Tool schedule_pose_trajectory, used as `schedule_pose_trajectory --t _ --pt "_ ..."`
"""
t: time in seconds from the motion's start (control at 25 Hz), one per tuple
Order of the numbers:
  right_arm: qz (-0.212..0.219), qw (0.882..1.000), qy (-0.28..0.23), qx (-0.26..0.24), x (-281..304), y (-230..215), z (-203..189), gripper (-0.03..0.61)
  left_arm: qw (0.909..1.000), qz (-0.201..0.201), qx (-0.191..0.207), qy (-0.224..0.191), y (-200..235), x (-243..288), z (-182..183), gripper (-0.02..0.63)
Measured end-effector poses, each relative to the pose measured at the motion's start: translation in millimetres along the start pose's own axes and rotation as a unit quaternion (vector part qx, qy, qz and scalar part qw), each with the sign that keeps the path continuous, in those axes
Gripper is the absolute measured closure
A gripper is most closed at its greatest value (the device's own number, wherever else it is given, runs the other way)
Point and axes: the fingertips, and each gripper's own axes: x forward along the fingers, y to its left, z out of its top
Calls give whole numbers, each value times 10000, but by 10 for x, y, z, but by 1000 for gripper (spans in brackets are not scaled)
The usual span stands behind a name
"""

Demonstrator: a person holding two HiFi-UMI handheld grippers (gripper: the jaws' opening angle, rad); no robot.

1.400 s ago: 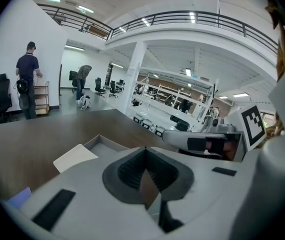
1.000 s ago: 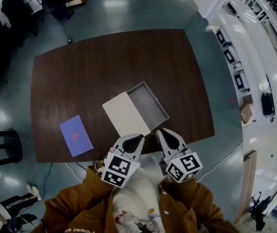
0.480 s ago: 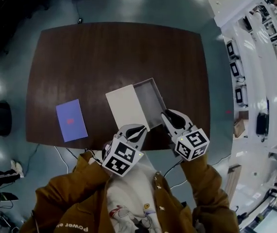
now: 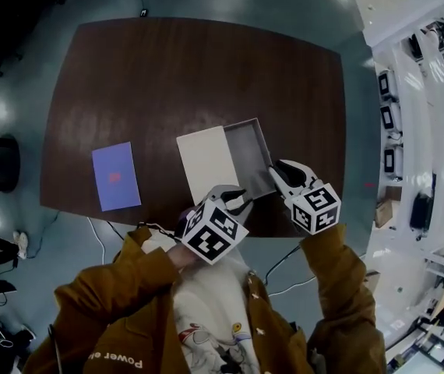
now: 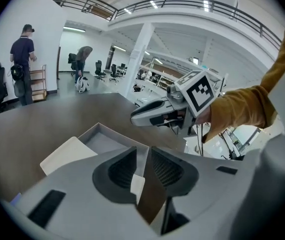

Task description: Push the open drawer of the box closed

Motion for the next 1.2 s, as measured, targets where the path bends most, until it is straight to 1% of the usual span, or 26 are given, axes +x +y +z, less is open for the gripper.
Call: schedule_pose_trajectory --t 0.08,0.12,0.32,0.48,0.52,0.64,0.68,0.84,1.0,1.08,1.2 --pt "31 9998 126 -146 24 -77 -20 488 9998 -34 71 160 -18 54 -29 506" --pt "46 9996 191 -212 41 -119 -31 484 9997 -44 86 218 -17 81 -39 500" --pt "150 9975 452 -525 175 -305 -101 477 9992 -50 109 393 40 199 -63 495" --pt "312 9932 770 -813 296 -455 -232 466 9986 122 209 464 97 265 -41 497" --pt "348 9913 874 -916 321 -496 -278 466 9986 167 221 460 107 274 -33 506" --pt "506 9833 1195 -1277 386 -611 -408 466 9983 278 219 467 139 291 -21 598" --pt "576 9802 1301 -1378 402 -643 -447 465 9981 290 221 491 145 295 -24 607" --pt "865 9701 1584 -1624 488 -717 -564 454 9974 153 138 685 148 326 -136 607" --pt "1172 9560 1797 -2003 552 -768 -653 454 9969 92 124 776 164 361 -181 607" --pt "1355 9491 1856 -2155 586 -789 -680 424 9967 -6 68 812 164 393 -178 607" --pt "1531 9378 2008 -2381 639 -804 -756 416 9953 -127 42 958 158 432 -225 607"
